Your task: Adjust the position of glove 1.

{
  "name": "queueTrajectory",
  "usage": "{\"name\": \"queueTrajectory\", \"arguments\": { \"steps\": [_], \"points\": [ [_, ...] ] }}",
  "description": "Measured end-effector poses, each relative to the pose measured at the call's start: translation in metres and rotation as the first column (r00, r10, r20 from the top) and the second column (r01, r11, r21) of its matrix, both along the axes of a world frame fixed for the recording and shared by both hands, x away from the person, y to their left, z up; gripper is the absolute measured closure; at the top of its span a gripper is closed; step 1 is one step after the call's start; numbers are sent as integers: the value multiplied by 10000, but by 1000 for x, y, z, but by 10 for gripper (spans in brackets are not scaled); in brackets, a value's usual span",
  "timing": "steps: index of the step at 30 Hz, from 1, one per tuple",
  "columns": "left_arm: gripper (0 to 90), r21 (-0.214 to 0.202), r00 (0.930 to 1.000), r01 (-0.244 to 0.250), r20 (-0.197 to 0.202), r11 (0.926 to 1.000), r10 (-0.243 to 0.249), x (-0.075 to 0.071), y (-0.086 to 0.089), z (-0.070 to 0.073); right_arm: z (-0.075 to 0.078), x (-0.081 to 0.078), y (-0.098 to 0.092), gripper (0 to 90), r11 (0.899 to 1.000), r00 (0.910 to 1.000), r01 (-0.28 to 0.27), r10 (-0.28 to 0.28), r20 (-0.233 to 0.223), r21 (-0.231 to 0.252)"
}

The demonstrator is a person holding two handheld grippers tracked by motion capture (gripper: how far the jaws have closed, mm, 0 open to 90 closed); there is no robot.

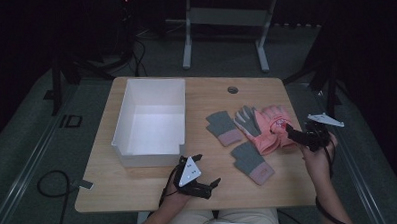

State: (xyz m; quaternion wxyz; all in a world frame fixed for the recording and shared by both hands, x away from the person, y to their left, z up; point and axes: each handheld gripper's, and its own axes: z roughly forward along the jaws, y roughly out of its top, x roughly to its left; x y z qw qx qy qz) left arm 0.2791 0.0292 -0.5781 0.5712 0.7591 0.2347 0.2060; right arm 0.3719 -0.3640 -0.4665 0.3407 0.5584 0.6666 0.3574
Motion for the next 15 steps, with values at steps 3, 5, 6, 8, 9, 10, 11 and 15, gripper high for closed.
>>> {"name": "queueTrajectory", "arguments": {
  "steps": [3, 5, 6, 8, 9, 10, 11, 15],
  "points": [
    [9, -11, 10000, -10, -26, 10000, 10, 0, 0, 0, 4, 7, 8, 223, 9996, 9996, -273, 273, -8, 34],
    [9, -47, 10000, 4, -16, 10000, -4, 0, 0, 0, 7, 12, 13, 246, 9983, 9983, -575, 575, 108, 49],
    [9, -29, 10000, 10, -14, 10000, -10, 0, 0, 0, 8, 15, 15, 247, 9975, 9975, -706, 706, 79, -13],
    [9, -29, 10000, 10, -14, 10000, -10, 0, 0, 0, 8, 17, 17, 247, 9963, 9963, -858, 858, 10, 22],
    [9, 53, 10000, 30, -8, 10000, -30, 0, 0, 0, 9, 23, 22, 247, 9936, 9936, -1127, 1128, -92, 60],
    [10, 35, 10000, 35, -4, 10000, -35, 0, 0, 0, 8, 26, 25, 248, 9913, 9912, -1319, 1319, -142, 30],
    [9, 55, 10000, 23, -3, 10000, -23, 0, 0, 0, 8, 28, 27, 251, 9896, 9894, -1436, 1436, -216, 6],
    [10, 42, 10000, 1, 6, 10000, -1, 0, 0, 0, 7, 37, 38, 291, 9813, 9808, -1922, 1923, -311, 59]
  ]
}}
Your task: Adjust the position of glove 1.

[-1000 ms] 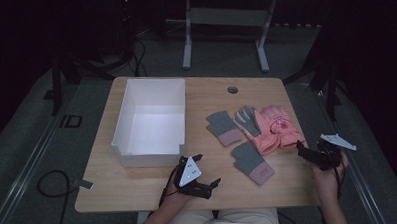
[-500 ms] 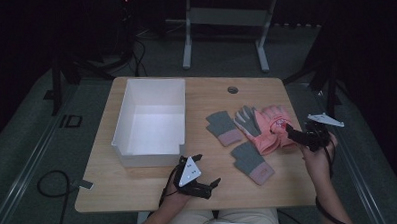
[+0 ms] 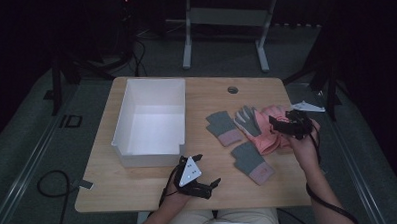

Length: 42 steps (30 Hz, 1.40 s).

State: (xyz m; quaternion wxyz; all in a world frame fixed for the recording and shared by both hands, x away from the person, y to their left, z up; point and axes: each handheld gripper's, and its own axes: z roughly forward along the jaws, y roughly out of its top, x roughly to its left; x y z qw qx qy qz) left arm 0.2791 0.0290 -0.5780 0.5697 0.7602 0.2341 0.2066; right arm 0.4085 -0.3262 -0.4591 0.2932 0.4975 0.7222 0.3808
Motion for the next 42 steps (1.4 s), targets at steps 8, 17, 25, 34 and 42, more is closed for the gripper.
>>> {"name": "queueTrajectory", "arguments": {
  "steps": [8, 17, 25, 34, 42],
  "points": [
    [10, 13, 10000, 18, 1, 10000, -18, 0, 0, 0, 1, 14, 25, 324, 9975, 9975, -701, 701, 25, 30],
    [9, 16, 10000, 45, 13, 10000, -45, 0, 0, 0, -1, 27, 64, 360, 9861, 9861, -1659, 1659, -127, 20],
    [10, 43, 10000, 63, 59, 10000, -63, 0, 0, 0, -10, 37, 95, 374, 9712, 9709, -2379, 2373, -313, -158],
    [10, 52, 9999, 110, 20, 9999, -110, 0, -1, 0, -24, 42, 117, 412, 9584, 9574, -2853, 2845, -484, -109],
    [10, 130, 9999, 116, 71, 9998, -117, 0, -1, 0, -34, 52, 130, 406, 9428, 9403, -3314, 3269, -942, -364]
  ]
}}
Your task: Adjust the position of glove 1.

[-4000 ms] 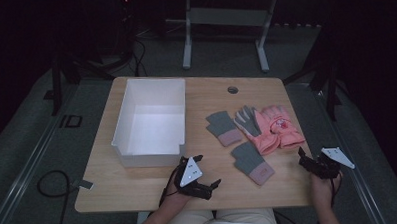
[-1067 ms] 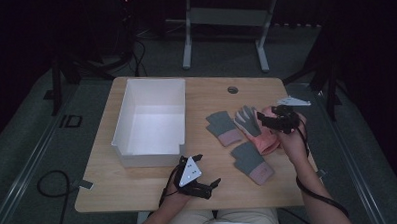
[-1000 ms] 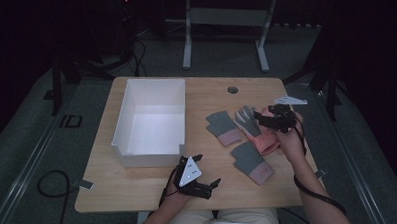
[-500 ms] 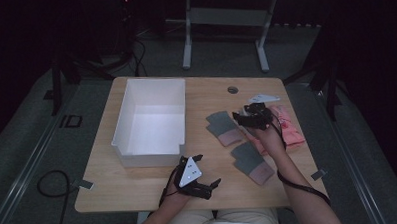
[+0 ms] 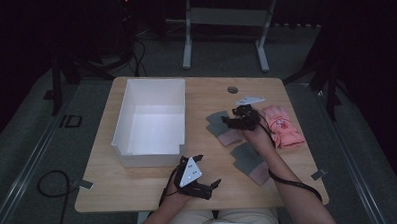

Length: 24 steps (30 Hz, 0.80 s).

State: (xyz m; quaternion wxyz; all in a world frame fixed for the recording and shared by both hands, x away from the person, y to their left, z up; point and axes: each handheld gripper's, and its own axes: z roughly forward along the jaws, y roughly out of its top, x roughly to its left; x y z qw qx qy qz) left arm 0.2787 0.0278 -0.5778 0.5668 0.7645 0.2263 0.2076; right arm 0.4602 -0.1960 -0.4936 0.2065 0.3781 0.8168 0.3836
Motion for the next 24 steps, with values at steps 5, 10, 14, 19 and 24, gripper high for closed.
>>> {"name": "queueTrajectory", "arguments": {
  "steps": [5, 10, 14, 19, 24],
  "points": [
    [10, -29, 10000, 19, -15, 10000, -19, 0, 0, 0, -7, 5, 7, 406, 9995, 9997, -233, 230, -129, -216],
    [10, -4, 10000, 34, 18, 10000, -34, 0, 0, 0, -13, 8, 14, 435, 9977, 9986, -503, 494, -198, -460],
    [10, 15, 10000, 44, 2, 10000, -44, 0, 0, 0, -16, 11, 15, 465, 9948, 9956, -908, 896, -266, -460],
    [10, -37, 10000, 69, -11, 10000, -69, 0, 0, 0, -25, 16, 16, 533, 9838, 9880, -1484, 1430, -589, -1004],
    [10, -12, 10000, 88, 23, 10000, -88, 0, 0, 0, -34, 20, 14, 568, 9700, 9839, -1747, 1654, -676, -1693]
  ]
}}
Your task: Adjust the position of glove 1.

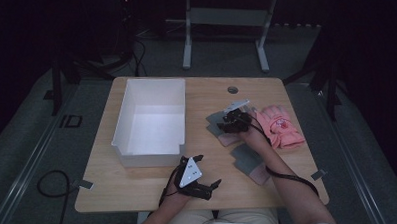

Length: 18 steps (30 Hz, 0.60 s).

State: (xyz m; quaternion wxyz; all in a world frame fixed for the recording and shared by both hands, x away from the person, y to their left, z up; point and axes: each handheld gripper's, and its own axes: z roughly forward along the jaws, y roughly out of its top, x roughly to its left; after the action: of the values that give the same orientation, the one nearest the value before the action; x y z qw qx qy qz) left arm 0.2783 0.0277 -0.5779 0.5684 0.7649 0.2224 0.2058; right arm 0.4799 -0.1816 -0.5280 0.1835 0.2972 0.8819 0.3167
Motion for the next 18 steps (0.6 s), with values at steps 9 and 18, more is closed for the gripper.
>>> {"name": "queueTrajectory", "arguments": {
  "steps": [9, 18],
  "points": [
    [10, 46, 10000, 37, 50, 10000, -37, -1, -1, 0, -19, 18, -9, 620, 9991, 9908, 416, -412, -1289, 1],
    [10, 20, 10000, -25, -13, 10000, 25, 0, -1, 0, -10, 16, 3, 850, 9910, 9788, 1334, -1304, -1578, 88]
  ]
}}
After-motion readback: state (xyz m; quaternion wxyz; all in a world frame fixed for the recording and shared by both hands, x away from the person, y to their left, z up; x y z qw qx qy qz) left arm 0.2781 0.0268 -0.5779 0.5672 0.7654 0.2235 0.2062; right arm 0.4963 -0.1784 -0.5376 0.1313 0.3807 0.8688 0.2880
